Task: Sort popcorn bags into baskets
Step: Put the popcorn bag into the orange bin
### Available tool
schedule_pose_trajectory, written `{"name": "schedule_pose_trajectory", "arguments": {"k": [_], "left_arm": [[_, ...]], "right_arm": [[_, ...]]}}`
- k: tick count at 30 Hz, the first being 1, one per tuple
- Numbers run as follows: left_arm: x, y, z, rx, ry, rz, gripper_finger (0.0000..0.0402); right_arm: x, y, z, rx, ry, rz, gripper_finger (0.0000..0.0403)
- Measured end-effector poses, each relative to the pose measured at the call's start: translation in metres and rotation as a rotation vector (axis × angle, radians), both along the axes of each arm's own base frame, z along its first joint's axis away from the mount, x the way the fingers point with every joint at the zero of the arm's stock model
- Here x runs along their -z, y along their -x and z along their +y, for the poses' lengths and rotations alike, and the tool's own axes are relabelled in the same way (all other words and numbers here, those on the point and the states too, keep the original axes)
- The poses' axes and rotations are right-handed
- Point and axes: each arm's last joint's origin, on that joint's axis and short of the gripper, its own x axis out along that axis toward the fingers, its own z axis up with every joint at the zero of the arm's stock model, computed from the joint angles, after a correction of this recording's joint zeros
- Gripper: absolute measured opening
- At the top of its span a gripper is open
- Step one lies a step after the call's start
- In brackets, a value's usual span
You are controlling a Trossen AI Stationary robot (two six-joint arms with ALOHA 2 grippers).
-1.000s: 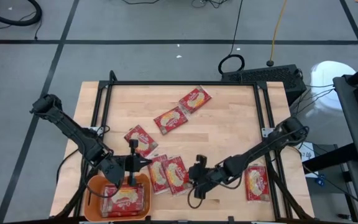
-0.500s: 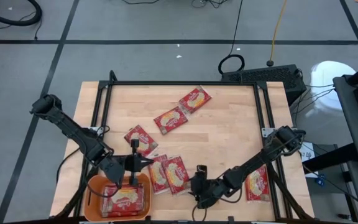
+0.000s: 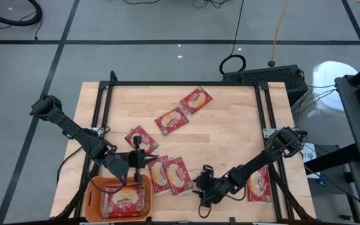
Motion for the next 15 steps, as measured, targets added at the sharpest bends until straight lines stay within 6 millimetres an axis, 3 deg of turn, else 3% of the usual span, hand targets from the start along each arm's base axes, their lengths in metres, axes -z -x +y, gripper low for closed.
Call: {"name": "schedule_pose_trajectory", "arguments": {"k": [8, 15], "left_arm": [[0.000, -0.001, 0.001, -0.004, 0.001, 0.000, 0.0026], [0.000, 0.000, 0.001, -0.005, 0.002, 0.001, 0.0026]], "right_arm": [[0.020, -0.003, -0.002, 0.080, -0.001, -0.051, 0.0181], [0.023, -0.005, -0.005, 0.156, 0.066, -0.111, 0.0091]]}}
